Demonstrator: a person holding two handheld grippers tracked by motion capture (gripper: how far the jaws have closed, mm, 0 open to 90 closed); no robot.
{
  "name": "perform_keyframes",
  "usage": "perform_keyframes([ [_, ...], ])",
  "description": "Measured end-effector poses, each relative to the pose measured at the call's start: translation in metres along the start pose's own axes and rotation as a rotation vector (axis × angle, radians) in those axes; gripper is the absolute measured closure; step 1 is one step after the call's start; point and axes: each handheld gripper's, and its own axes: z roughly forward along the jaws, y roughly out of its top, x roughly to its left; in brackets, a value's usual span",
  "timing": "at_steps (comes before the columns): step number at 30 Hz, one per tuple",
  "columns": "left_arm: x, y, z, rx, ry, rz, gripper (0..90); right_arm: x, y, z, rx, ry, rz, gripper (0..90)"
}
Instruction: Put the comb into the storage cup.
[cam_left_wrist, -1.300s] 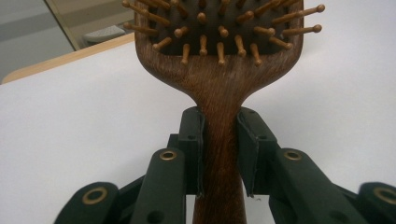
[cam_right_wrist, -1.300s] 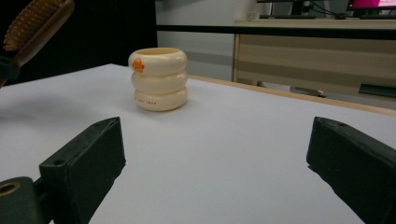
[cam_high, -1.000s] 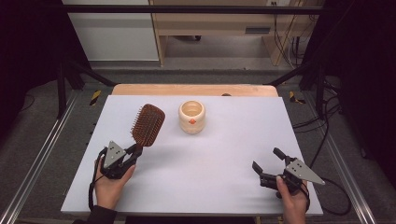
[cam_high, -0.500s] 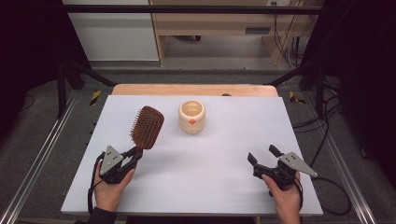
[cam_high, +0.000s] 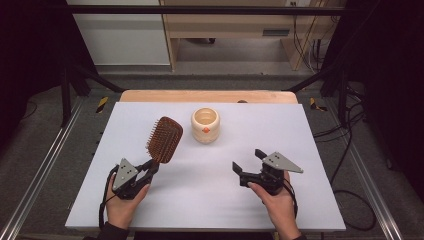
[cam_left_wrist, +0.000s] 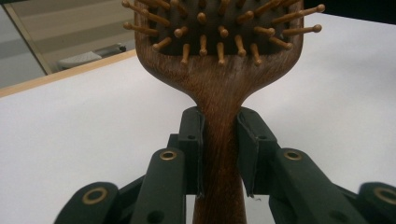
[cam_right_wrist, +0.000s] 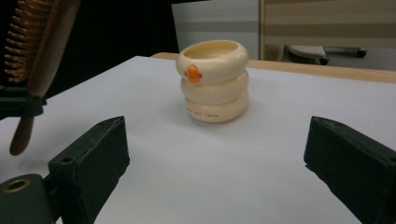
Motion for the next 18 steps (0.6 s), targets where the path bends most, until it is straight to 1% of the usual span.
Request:
perform_keyframes([
  [2,-0.002,0.000,0.000,-0.001,-0.002,0.007,72.9,0.011,0.004,0.007,-0.006,0.022,0.006,6.5],
  [3,-0.002,0.000,0.000,-0.001,-0.003,0.009,72.9,0.016,0.005,0.010,-0.015,0.035,0.021,6.6],
  [6,-0.004,0.000,-0.001,-0.002,-0.005,0.016,72.9,0.029,0.007,0.018,-0.035,0.073,0.040,6.8],
  [7,-0.004,0.001,-0.001,-0.004,-0.007,0.015,73.0,0.033,0.008,0.021,-0.035,0.083,0.041,7.0],
  [9,-0.005,0.002,-0.001,-0.006,-0.014,0.014,72.9,0.040,0.012,0.025,-0.009,0.124,0.053,6.6],
  [10,-0.006,0.002,-0.001,-0.006,-0.015,0.017,72.9,0.044,0.014,0.026,-0.008,0.139,0.051,6.7],
  [15,-0.009,0.003,-0.001,-0.011,-0.022,0.027,73.0,0.056,0.025,0.031,-0.023,0.174,0.039,6.3],
  [17,-0.011,0.004,0.000,-0.013,-0.025,0.025,72.9,0.061,0.026,0.033,-0.020,0.180,0.034,6.2],
  [18,-0.012,0.004,-0.001,-0.015,-0.027,0.029,72.9,0.063,0.026,0.035,-0.016,0.184,0.040,6.3],
])
